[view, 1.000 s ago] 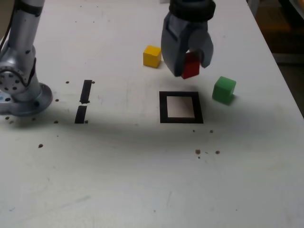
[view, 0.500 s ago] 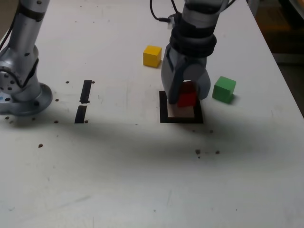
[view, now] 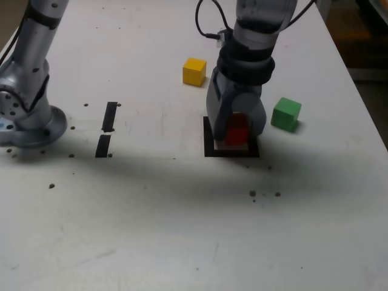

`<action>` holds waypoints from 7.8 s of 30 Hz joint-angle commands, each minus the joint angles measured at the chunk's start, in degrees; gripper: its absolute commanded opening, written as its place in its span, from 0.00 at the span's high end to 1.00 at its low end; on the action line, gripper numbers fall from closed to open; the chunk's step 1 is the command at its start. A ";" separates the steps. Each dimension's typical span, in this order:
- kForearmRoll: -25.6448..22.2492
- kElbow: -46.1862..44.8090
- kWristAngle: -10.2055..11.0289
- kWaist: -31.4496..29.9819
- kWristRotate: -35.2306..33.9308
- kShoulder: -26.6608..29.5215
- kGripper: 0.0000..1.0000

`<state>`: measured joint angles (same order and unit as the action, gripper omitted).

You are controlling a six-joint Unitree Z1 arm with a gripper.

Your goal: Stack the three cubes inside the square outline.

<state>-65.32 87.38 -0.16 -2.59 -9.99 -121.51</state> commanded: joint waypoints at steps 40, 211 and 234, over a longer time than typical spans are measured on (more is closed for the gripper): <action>-0.82 -12.51 16.39 17.43 36.08 11.58 0.01; -16.15 31.63 10.14 1.19 38.35 -14.70 0.16; -25.38 41.42 10.38 1.22 34.06 -11.17 0.89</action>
<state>-89.99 127.54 10.11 -1.34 24.40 -134.53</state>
